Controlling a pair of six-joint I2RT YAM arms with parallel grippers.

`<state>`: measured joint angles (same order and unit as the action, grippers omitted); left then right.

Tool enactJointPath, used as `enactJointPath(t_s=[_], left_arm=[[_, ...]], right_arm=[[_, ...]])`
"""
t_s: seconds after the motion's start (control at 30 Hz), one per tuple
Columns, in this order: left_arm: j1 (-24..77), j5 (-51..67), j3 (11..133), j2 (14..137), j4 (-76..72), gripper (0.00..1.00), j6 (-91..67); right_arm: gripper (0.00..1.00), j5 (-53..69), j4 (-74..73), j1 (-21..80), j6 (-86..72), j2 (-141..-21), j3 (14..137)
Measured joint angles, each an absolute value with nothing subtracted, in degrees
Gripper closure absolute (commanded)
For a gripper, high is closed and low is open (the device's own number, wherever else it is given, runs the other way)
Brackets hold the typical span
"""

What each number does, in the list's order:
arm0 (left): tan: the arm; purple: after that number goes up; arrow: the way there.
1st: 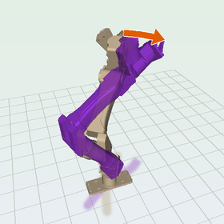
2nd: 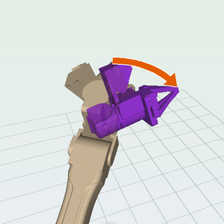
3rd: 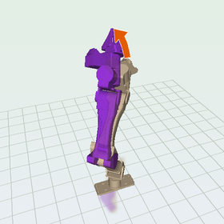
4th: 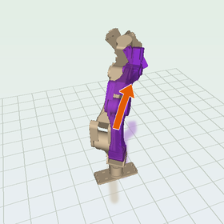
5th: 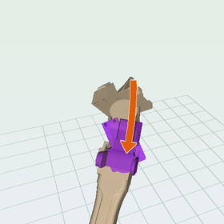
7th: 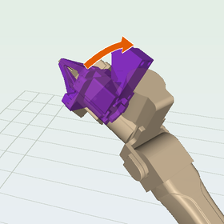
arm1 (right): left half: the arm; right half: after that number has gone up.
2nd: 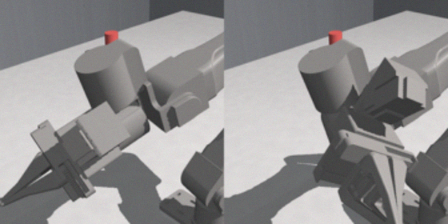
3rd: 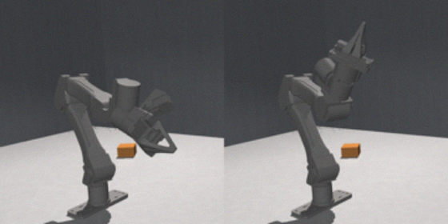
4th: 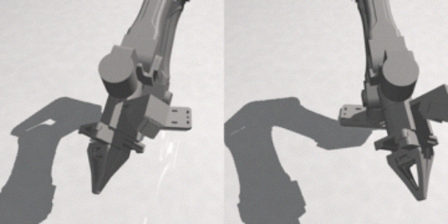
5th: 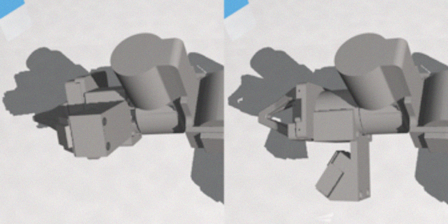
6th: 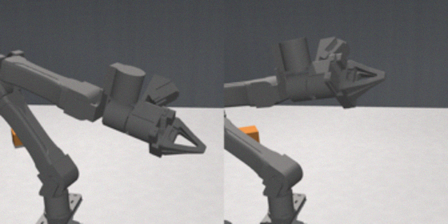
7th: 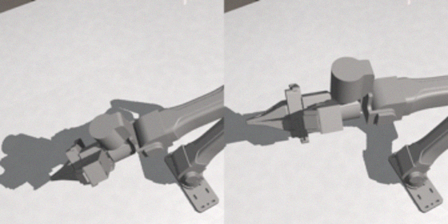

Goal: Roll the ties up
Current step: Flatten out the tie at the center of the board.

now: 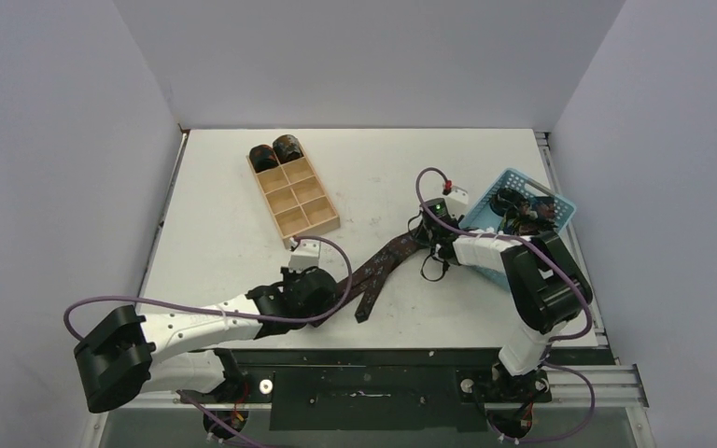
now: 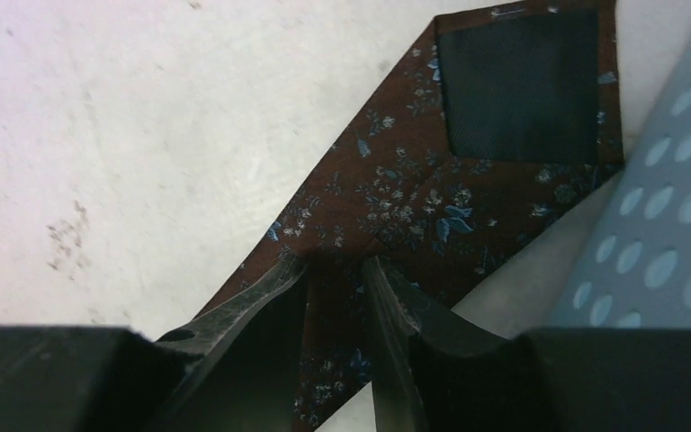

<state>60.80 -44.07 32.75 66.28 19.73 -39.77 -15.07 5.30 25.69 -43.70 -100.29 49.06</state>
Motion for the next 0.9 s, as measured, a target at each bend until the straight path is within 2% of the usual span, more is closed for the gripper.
enactJointPath(t_s=[0.07,0.23,0.3,0.53,0.73,0.9], left_arm=[[58.94,-45.04,32.73,67.59,18.26,1.00,-39.68],[56.58,-47.90,32.73,68.73,16.12,1.00,-38.89],[56.34,-48.80,32.73,68.69,15.75,1.00,-38.63],[55.00,-49.25,30.98,66.06,14.26,1.00,-39.24],[54.39,-48.80,29.41,65.01,13.47,1.00,-40.84],[54.30,-48.34,27.90,63.18,13.41,1.00,-42.00]], right_arm=[[0.63,-15.27,3.53,25.74,-43.66,-97.95,47.40],[0.39,-17.15,-4.45,28.25,-40.88,-92.95,47.62],[0.34,-17.37,-6.81,30.46,-39.55,-89.86,48.18],[0.31,-11.57,-5.19,38.92,-39.00,-80.20,47.03],[0.24,-10.26,-5.43,45.65,-41.63,-83.96,46.81],[0.27,-15.81,-8.27,54.72,-43.16,-85.27,46.87]])
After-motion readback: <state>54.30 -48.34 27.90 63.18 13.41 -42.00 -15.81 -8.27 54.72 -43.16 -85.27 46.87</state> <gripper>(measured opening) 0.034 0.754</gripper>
